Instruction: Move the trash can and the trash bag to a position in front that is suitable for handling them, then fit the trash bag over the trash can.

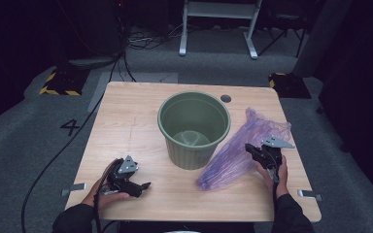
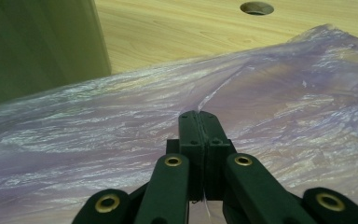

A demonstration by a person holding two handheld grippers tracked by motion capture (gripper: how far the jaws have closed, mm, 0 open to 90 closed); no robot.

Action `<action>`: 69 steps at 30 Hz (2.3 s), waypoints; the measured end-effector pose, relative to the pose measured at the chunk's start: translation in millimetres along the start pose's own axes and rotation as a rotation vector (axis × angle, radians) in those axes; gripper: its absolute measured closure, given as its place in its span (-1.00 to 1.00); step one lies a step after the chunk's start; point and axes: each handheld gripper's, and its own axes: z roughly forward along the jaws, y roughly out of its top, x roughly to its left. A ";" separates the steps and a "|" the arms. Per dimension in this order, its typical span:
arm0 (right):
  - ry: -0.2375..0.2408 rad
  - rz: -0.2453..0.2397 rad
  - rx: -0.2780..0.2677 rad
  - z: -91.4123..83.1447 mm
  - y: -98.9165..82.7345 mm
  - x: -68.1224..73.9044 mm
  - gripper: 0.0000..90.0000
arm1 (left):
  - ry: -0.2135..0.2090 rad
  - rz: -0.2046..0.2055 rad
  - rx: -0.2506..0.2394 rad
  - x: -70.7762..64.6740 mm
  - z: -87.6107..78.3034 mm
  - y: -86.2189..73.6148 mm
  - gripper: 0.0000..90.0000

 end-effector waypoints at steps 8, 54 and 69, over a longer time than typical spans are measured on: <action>0.003 -0.008 -0.024 -4.8 2.1 1.8 1.00 | -0.004 0.004 0.000 0.5 0.0 0.0 -0.82; 0.055 0.001 -0.227 -46.0 39.5 1.6 1.00 | -0.019 0.023 0.005 0.8 3.6 4.4 -0.83; 0.067 -0.052 -0.296 -68.7 76.2 12.8 1.00 | -0.028 0.020 0.012 1.8 3.1 7.6 -0.67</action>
